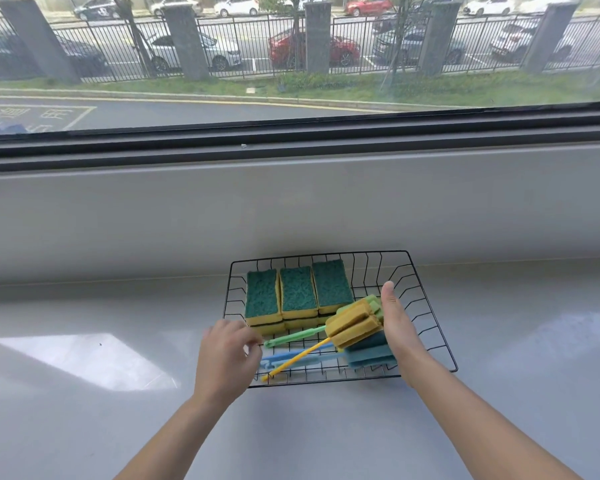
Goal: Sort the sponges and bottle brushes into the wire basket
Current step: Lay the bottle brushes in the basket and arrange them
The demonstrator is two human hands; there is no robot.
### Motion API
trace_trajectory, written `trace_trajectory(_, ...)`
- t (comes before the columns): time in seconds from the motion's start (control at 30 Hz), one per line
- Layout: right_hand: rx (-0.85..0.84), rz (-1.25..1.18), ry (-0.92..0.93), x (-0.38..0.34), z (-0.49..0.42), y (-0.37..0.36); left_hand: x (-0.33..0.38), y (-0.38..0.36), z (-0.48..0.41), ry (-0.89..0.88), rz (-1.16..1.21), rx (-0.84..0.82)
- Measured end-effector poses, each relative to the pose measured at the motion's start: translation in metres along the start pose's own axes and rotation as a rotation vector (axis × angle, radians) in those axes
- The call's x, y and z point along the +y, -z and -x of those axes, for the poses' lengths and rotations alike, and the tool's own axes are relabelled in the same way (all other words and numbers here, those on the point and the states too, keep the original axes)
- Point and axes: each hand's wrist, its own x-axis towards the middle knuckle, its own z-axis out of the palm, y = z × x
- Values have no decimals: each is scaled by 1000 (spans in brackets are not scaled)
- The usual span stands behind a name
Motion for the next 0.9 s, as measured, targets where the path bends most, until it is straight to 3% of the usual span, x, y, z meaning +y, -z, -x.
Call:
trace_trajectory(0.17,-37,-17,-20,3,0,3,24,-16,-16,-69,-122,-384)
trace_trajectory(0.37,-71,-20,-34,7,-1,10,47,-35,-28,-141,-269,-516)
trace_trajectory(0.53,-71,-16,-21,11,-3,11,49,-35,-35,-168,-232,-448)
trace_trajectory(0.63,-95,-14,-19,10,-2,11,49,-32,-38,-282,-265,-361)
trace_trajectory(0.9,-111,-14,-30,10,-2,11,45,-42,-35,-340,-305,-351)
